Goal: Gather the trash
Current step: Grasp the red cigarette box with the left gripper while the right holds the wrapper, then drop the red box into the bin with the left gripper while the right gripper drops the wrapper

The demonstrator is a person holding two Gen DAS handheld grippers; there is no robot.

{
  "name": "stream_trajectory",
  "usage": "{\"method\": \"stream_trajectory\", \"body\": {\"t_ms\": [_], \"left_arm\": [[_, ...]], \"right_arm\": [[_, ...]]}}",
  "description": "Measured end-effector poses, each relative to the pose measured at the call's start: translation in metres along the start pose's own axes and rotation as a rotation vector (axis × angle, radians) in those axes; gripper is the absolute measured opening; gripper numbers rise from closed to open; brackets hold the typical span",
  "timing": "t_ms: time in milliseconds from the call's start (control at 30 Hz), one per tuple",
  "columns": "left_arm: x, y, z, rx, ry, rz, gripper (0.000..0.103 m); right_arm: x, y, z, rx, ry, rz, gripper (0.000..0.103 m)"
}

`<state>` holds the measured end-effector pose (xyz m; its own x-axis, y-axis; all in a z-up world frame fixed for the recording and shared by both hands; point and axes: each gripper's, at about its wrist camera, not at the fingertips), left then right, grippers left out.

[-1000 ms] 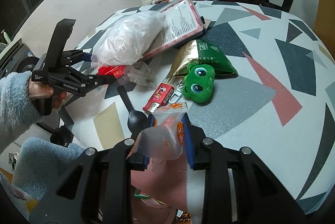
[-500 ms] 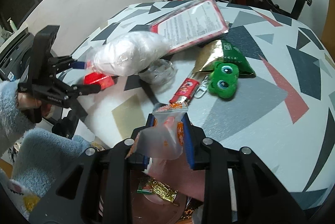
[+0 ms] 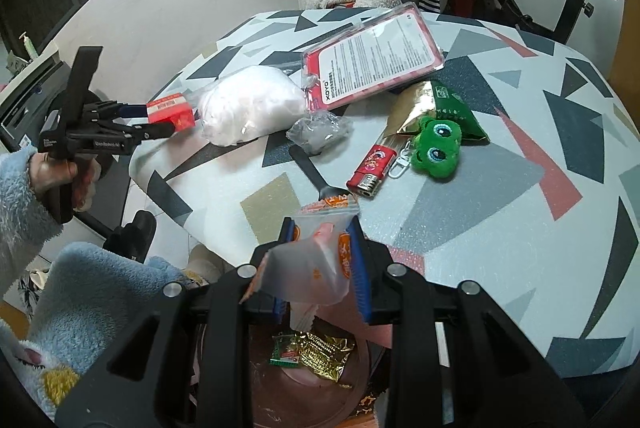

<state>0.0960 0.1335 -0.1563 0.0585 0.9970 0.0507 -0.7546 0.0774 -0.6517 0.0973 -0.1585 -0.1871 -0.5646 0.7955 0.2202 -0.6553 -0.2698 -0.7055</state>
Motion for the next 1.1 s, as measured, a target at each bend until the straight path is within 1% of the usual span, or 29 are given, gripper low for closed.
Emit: {"method": "stream_trajectory", "body": {"t_ms": [67,267,367,467,600,733,900,1000,1067,1100], "left_arm": [[-0.001,0.003,0.004,-0.008,0.005,-0.003,0.088],[-0.020,0.021,0.028,-0.068,0.089,-0.036,0.088],[-0.043,0.034,0.045,-0.109,0.168,-0.055,0.088],[-0.071,0.052,0.056,-0.122,0.254,-0.087,0.088],[-0.110,0.077,0.058,-0.090,0.347,-0.148,0.088],[-0.143,0.099,0.046,-0.033,0.404,-0.193,0.088],[-0.172,0.113,0.033,0.009,0.434,-0.238,0.088],[-0.177,0.115,0.024,0.025,0.443,-0.230,0.088],[-0.179,0.116,0.020,0.030,0.449,-0.223,0.091],[-0.180,0.117,0.019,0.026,0.447,-0.223,0.097]], "right_arm": [[0.001,0.000,0.000,0.001,-0.001,0.002,0.029],[0.009,0.000,0.002,0.003,-0.010,0.024,0.029],[0.015,0.003,0.005,0.003,-0.014,0.035,0.029],[0.021,0.009,0.010,0.001,-0.017,0.047,0.029],[0.024,0.021,0.017,0.012,-0.016,0.063,0.029],[0.020,0.034,0.024,0.027,-0.007,0.059,0.029],[0.010,0.045,0.032,0.030,0.000,0.033,0.029],[0.008,0.050,0.033,0.029,0.000,0.022,0.029],[0.006,0.053,0.032,0.031,-0.001,0.017,0.029],[0.006,0.054,0.032,0.033,-0.001,0.014,0.029]]}}
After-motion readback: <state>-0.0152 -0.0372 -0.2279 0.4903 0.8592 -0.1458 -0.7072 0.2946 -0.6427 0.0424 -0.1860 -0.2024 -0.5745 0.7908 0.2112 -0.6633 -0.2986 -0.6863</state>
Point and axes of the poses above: each gripper's, at about its wrist camera, not at the fingertips, and z roughly against the way its jaws point, x to its left, y to its underside, and after that the axes turned 6 degrees about -x, right-handed
